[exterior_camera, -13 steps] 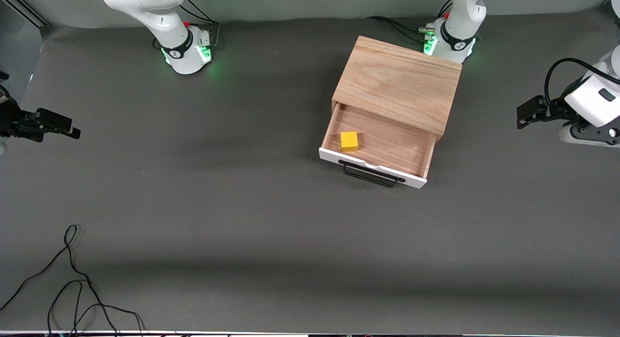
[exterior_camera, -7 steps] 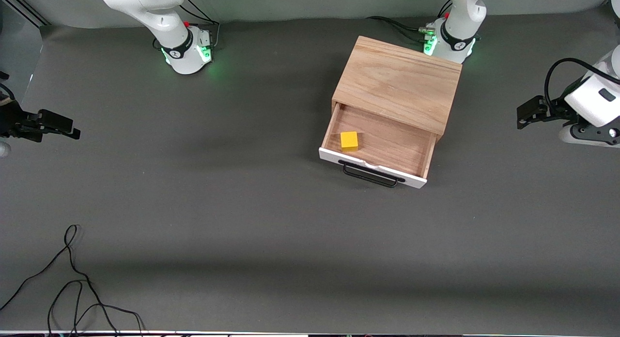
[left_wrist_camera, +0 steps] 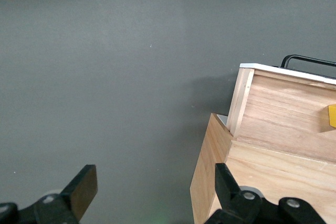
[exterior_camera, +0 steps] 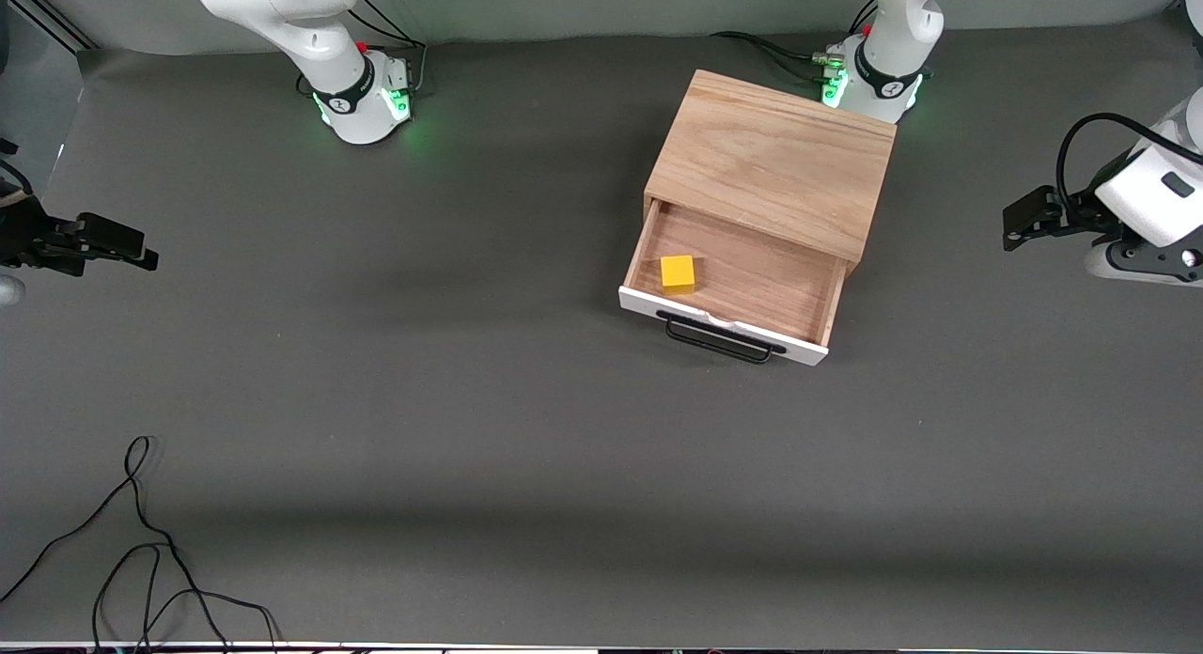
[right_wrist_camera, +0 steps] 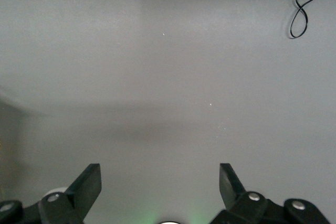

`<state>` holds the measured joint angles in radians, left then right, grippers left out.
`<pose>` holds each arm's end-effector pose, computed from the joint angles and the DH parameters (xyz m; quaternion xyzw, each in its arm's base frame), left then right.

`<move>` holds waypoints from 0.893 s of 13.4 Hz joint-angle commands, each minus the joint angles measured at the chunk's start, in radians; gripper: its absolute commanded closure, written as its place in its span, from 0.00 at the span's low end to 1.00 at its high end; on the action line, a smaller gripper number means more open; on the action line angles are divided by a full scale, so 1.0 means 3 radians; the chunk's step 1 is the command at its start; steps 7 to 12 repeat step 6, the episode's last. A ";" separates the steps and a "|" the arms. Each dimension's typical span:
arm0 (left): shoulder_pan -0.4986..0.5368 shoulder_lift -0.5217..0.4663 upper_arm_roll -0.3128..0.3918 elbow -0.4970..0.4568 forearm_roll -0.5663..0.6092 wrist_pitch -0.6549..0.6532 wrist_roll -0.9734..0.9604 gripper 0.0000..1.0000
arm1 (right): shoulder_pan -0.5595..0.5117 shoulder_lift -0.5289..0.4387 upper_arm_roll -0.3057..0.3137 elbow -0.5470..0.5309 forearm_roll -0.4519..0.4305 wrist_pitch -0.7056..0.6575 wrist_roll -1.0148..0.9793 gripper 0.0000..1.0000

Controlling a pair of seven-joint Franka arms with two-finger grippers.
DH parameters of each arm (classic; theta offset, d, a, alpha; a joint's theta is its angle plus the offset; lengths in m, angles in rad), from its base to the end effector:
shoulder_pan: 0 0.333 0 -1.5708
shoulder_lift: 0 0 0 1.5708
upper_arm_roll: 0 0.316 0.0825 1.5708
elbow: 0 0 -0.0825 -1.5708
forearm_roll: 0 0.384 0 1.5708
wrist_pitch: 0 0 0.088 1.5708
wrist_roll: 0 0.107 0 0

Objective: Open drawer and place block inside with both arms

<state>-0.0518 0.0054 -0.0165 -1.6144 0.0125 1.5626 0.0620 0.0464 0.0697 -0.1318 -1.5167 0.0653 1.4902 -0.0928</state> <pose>0.5523 -0.0364 0.6003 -0.9974 0.0652 0.0286 0.0063 0.5655 -0.0383 0.6045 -0.9985 -0.0047 0.0451 0.0322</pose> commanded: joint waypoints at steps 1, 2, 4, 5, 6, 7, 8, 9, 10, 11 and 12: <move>-0.0027 0.0007 0.0024 0.0018 0.0009 -0.0003 -0.0038 0.00 | 0.0050 -0.0038 0.0005 -0.0027 -0.0064 0.0049 -0.0008 0.00; -0.0027 0.0007 0.0024 0.0018 0.0009 -0.0008 -0.0038 0.00 | 0.0090 -0.0038 0.0000 -0.0027 -0.0064 0.0049 -0.0008 0.00; -0.0027 0.0018 0.0024 0.0018 0.0009 -0.0003 -0.0038 0.00 | 0.0121 -0.0033 0.0000 -0.0027 -0.0110 0.0049 -0.0003 0.00; -0.0027 0.0018 0.0024 0.0018 0.0009 -0.0008 -0.0038 0.00 | 0.0131 -0.0033 0.0000 -0.0022 -0.0120 0.0054 -0.0002 0.00; -0.0027 0.0018 0.0024 0.0018 0.0004 -0.0003 -0.0038 0.00 | 0.0132 -0.0033 0.0000 -0.0022 -0.0120 0.0054 -0.0008 0.00; -0.0027 0.0018 0.0024 0.0018 0.0004 -0.0003 -0.0038 0.00 | 0.0132 -0.0033 0.0000 -0.0022 -0.0120 0.0054 -0.0008 0.00; -0.0027 0.0018 0.0024 0.0018 0.0004 -0.0003 -0.0038 0.00 | 0.0132 -0.0033 0.0000 -0.0022 -0.0120 0.0054 -0.0008 0.00; -0.0027 0.0018 0.0024 0.0018 0.0004 -0.0003 -0.0038 0.00 | 0.0132 -0.0033 0.0000 -0.0022 -0.0120 0.0054 -0.0008 0.00; -0.0027 0.0018 0.0024 0.0018 0.0004 -0.0003 -0.0038 0.00 | 0.0132 -0.0033 0.0000 -0.0022 -0.0120 0.0054 -0.0008 0.00; -0.0027 0.0018 0.0024 0.0018 0.0004 -0.0003 -0.0038 0.00 | 0.0132 -0.0033 0.0000 -0.0022 -0.0120 0.0054 -0.0008 0.00; -0.0027 0.0018 0.0024 0.0018 0.0004 -0.0003 -0.0038 0.00 | 0.0132 -0.0033 0.0000 -0.0022 -0.0120 0.0054 -0.0008 0.00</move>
